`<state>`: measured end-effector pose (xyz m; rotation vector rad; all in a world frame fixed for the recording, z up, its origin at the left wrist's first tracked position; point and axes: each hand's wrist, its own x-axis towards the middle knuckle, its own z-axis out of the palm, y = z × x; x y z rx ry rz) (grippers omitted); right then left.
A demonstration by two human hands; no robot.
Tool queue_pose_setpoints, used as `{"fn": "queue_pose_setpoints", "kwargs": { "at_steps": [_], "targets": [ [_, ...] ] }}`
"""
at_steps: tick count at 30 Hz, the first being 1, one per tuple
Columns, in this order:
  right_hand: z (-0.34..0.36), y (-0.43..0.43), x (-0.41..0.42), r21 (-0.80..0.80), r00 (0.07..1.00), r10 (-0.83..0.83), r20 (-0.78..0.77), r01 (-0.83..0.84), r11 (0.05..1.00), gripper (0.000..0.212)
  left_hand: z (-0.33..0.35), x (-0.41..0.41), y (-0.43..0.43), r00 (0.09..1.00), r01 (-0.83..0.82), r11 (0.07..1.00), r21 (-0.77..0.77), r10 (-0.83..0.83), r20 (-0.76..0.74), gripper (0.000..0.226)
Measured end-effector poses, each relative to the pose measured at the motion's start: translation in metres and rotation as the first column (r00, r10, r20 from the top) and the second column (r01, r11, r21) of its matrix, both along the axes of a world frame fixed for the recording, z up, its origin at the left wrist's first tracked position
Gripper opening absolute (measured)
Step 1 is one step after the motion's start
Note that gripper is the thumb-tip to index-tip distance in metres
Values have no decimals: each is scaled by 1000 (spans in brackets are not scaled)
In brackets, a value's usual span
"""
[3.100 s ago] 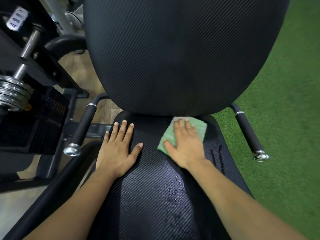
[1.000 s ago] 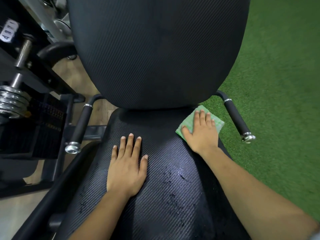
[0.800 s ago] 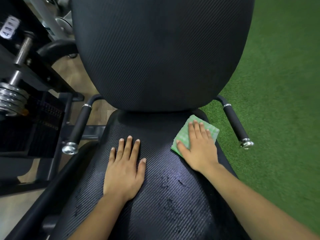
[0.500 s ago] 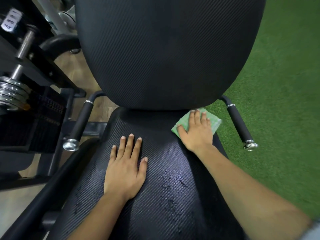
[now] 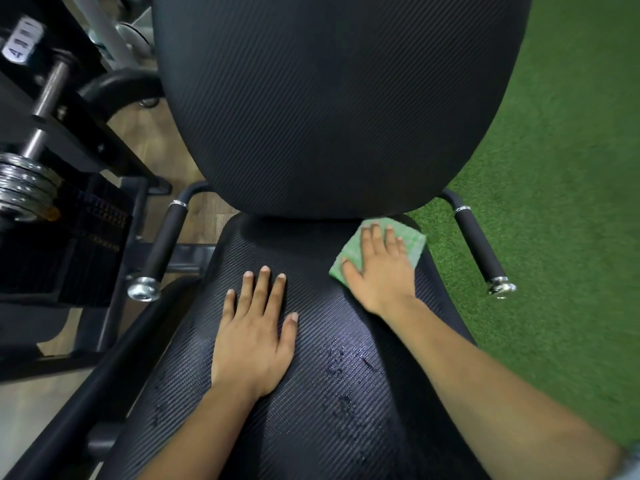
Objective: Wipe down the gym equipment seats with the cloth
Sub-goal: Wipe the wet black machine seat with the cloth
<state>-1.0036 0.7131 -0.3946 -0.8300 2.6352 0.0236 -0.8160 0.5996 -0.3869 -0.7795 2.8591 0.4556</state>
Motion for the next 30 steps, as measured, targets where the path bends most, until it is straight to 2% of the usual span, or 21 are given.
{"fn": "queue_pose_setpoints", "kwargs": {
  "at_steps": [2, 4, 7, 9, 12, 18, 25, 30],
  "targets": [
    [8, 3, 24, -76, 990, 137, 16, -136, 988, 93, 0, 0, 0, 1000, 2, 1000, 0, -2, 2, 68],
    [16, 20, 41, -124, 975, 222, 32, -216, 968, 90, 0, 1, 0, 1000, 9, 1000, 0, -9, 4, 68],
    [17, 54, 28, -117, 994, 110, -4, -109, 987, 91, -1, 0, -1, 1000, 10, 1000, 8, -10, 2, 69],
    [13, 69, 10, -51, 1000, 12, -29, -14, 999, 95, -1, 0, 0, 1000, 12, 1000, 10, -12, 7, 70],
    [12, 65, 12, -16, 999, -32, -39, 32, 999, 96, -1, 0, 0, 1000, 16, 1000, -5, -16, 20, 71],
    [23, 55, 67, -152, 989, 146, 7, -143, 978, 86, 1, 0, 0, 999, 25, 1000, -9, -24, 46, 74],
    [19, 49, 45, -95, 998, 62, -8, -63, 993, 94, 0, 0, -1, 998, 30, 999, -11, -29, 62, 75],
    [35, 63, 95, -228, 974, 228, 13, -219, 949, 81, 1, 0, -1, 997, 34, 999, -8, -33, 64, 76]
  ]
}}
